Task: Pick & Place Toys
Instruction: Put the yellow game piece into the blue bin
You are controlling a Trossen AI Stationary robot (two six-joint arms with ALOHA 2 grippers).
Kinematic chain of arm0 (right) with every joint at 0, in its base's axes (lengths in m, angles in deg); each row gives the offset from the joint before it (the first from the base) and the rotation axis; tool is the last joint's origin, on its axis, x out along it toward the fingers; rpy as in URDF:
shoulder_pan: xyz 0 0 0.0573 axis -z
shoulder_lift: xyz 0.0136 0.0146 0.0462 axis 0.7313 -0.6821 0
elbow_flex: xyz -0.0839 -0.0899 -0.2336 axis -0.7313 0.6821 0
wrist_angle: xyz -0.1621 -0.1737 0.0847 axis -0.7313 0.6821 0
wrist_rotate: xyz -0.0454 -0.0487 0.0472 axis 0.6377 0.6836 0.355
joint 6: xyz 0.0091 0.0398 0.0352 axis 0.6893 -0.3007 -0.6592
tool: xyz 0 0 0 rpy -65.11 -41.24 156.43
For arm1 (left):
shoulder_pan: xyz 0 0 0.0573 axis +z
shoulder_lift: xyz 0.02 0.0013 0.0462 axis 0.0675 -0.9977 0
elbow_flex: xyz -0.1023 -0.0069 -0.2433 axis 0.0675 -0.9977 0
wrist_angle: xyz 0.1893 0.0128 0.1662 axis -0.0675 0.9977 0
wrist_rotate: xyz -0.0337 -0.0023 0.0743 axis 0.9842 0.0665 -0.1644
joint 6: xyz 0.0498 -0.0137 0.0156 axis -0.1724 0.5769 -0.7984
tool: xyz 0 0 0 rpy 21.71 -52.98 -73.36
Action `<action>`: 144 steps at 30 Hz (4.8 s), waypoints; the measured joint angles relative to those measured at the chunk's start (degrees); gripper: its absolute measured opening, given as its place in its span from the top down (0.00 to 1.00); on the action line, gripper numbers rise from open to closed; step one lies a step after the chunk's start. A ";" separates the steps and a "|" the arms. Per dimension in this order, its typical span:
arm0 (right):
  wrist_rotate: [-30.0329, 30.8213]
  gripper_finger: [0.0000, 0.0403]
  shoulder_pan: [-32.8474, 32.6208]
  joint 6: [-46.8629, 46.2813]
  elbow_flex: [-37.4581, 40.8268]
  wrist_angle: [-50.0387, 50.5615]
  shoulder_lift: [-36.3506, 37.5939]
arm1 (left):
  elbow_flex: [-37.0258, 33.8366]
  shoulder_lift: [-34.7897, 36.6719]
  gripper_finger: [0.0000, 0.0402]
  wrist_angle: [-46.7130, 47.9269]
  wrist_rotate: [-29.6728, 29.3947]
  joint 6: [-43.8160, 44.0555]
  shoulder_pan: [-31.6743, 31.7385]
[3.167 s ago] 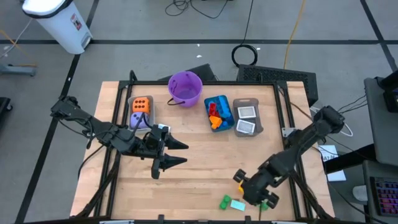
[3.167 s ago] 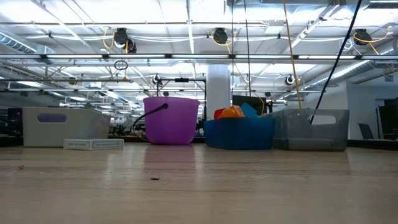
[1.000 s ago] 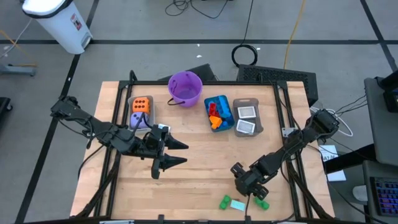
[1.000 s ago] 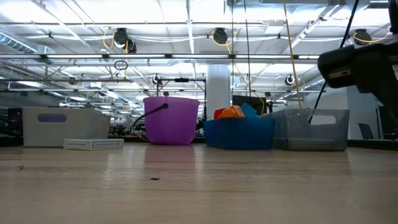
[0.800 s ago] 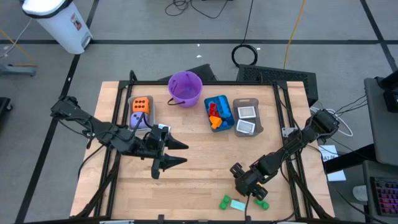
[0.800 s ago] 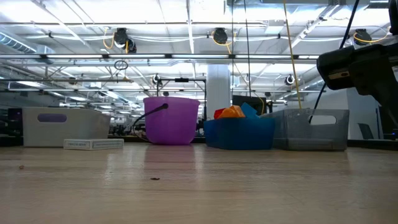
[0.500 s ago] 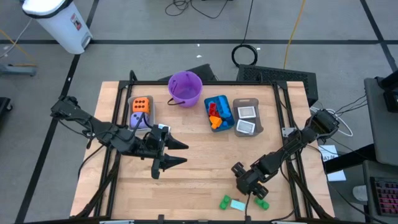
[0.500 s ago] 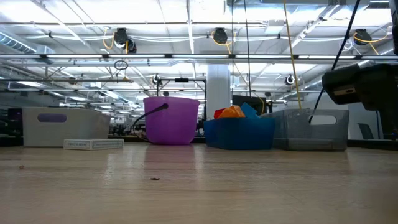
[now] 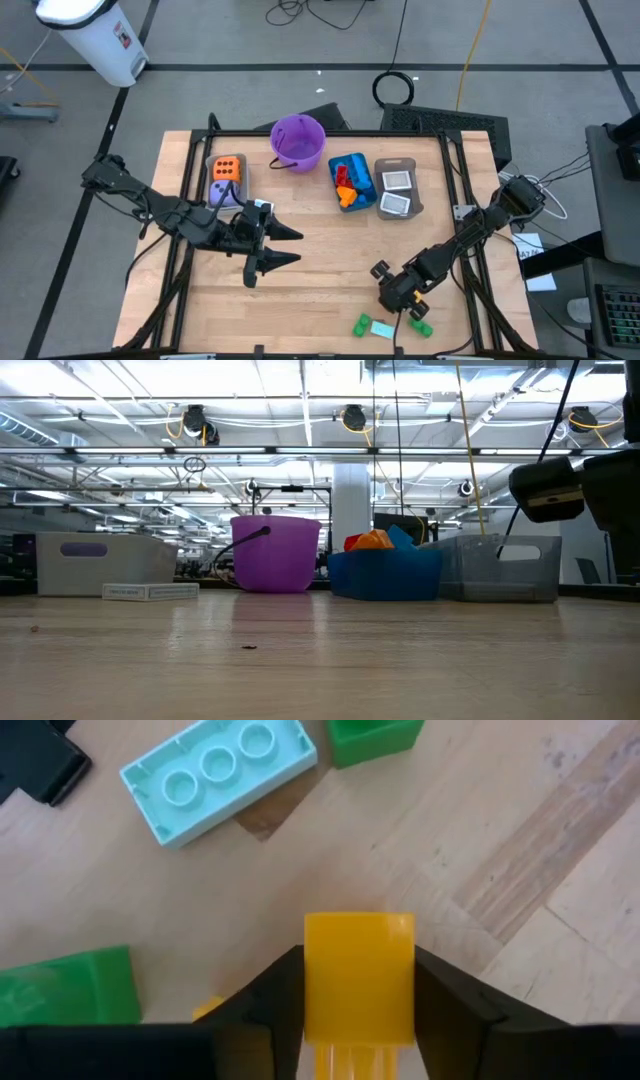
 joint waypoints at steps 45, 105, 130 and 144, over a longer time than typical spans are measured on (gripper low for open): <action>2.62 0.66 47.82 7.80 -4.42 7.82 16.22 | 0.00 0.00 0.34 0.00 0.02 -0.01 -0.01; 8.92 0.37 2.55 -20.83 -4.39 12.89 35.59 | 0.00 0.00 0.34 0.02 -0.28 0.00 0.00; 14.71 0.37 -15.37 -22.91 2.60 10.85 10.50 | 0.00 0.00 0.34 -0.52 -0.39 0.00 0.26; 12.99 0.45 -14.67 -25.08 11.25 2.00 10.40 | 0.00 0.00 0.34 -7.17 -1.38 4.13 0.59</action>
